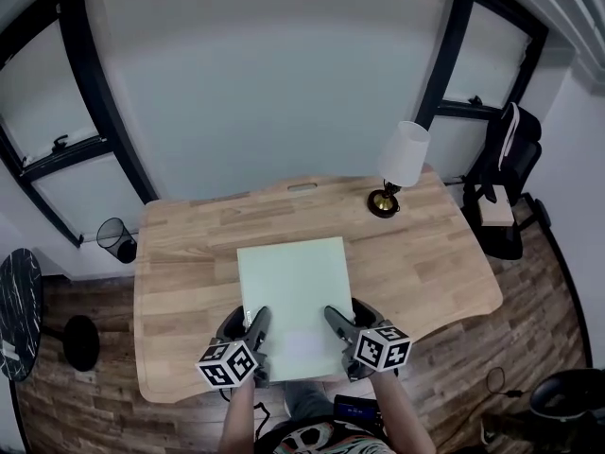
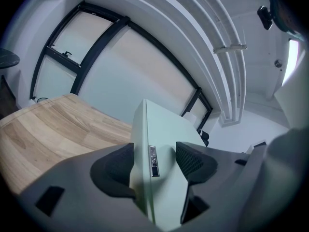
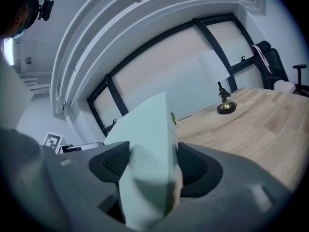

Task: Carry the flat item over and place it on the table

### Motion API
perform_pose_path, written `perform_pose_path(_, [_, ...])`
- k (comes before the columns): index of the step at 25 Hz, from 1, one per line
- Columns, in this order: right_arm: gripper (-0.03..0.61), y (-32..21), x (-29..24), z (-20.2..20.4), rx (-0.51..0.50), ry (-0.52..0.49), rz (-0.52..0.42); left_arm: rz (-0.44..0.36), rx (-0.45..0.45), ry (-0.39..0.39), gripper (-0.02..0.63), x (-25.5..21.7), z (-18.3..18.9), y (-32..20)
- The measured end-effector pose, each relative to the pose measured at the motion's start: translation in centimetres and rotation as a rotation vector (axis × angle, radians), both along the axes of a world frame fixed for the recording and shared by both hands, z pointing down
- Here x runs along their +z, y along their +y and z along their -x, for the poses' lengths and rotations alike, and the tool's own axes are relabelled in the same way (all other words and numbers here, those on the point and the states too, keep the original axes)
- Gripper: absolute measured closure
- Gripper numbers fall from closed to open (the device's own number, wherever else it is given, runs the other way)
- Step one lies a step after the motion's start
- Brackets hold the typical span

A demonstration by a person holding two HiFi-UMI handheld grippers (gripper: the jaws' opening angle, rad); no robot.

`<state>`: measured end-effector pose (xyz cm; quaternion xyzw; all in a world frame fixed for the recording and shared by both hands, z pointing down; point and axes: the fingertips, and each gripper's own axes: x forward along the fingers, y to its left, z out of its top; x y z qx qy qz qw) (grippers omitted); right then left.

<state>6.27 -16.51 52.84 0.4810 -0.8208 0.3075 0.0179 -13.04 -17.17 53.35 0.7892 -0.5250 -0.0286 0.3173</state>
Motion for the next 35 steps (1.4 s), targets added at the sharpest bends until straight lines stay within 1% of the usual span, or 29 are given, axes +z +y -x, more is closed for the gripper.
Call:
perform_pose_path(5, [0.278,-1.2,0.0,0.4,-0.007,-0.014,-0.005,-0.006,-0.008,-0.014,0.341,-0.3,0.4,-1.0])
perform_pose_path(11, [0.278,-2.3,0.9,0.9,-0.025,-0.014,0.013,0.009,-0.027,-0.014,0.342,0.6,1.0,-1.8])
perform_pose_path(24, [0.278,-4.3,4.2,1.5,-0.038,-0.015,0.089,0.084,-0.042,-0.017,0.347,4.0,1.6,-3.6])
perform_pose_path(35, [0.278,-5.3,8.8,2.1,-0.048,-0.024,0.198,0.186,-0.055,-0.019,0.351,8.5,2.2,-4.3])
